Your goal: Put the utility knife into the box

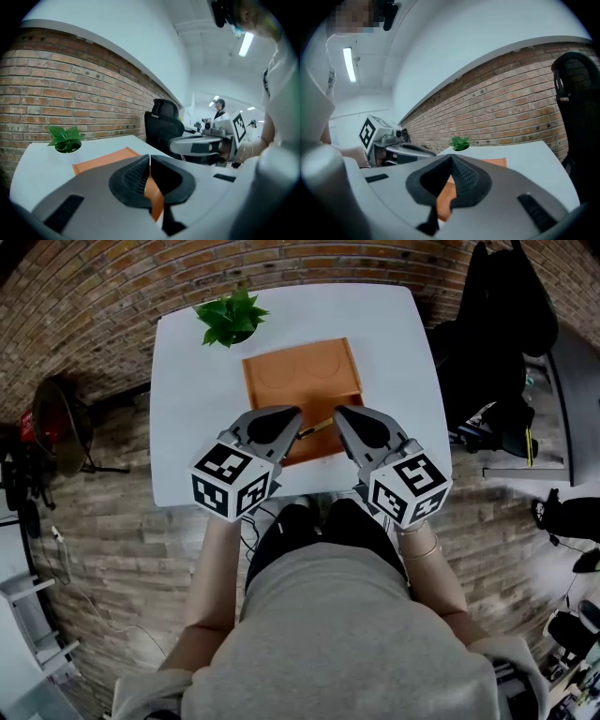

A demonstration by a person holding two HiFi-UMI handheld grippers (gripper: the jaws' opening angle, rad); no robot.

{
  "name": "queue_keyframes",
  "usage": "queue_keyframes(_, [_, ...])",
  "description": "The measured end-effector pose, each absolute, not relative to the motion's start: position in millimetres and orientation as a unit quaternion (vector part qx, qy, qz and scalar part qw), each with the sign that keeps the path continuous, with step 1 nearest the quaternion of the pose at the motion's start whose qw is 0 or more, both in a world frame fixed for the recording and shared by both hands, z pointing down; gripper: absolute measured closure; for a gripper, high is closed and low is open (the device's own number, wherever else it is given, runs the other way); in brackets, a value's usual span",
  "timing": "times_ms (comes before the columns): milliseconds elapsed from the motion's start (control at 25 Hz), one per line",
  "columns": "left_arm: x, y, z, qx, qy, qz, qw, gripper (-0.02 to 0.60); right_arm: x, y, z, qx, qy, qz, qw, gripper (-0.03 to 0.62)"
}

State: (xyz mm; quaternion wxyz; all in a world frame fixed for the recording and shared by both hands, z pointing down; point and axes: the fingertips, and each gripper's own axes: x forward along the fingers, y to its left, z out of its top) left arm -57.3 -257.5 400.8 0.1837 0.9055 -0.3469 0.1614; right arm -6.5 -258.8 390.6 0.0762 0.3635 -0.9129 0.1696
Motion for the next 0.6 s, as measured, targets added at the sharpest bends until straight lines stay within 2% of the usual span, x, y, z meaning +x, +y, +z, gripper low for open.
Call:
queue_keyframes(320, [-69.3,-240.8,375.6,0.913,-0.365,0.083,0.162,0.575,-26.2,-243.6,375.0,0.344,-0.924,0.16,0.056,0.595])
queue_keyframes(600, [-70.4,-233.7,375.9,0.907,-0.368,0.055,0.197,0.575,-36.5,-239.9,371.3,0.332,-0.929,0.149,0.069,0.595])
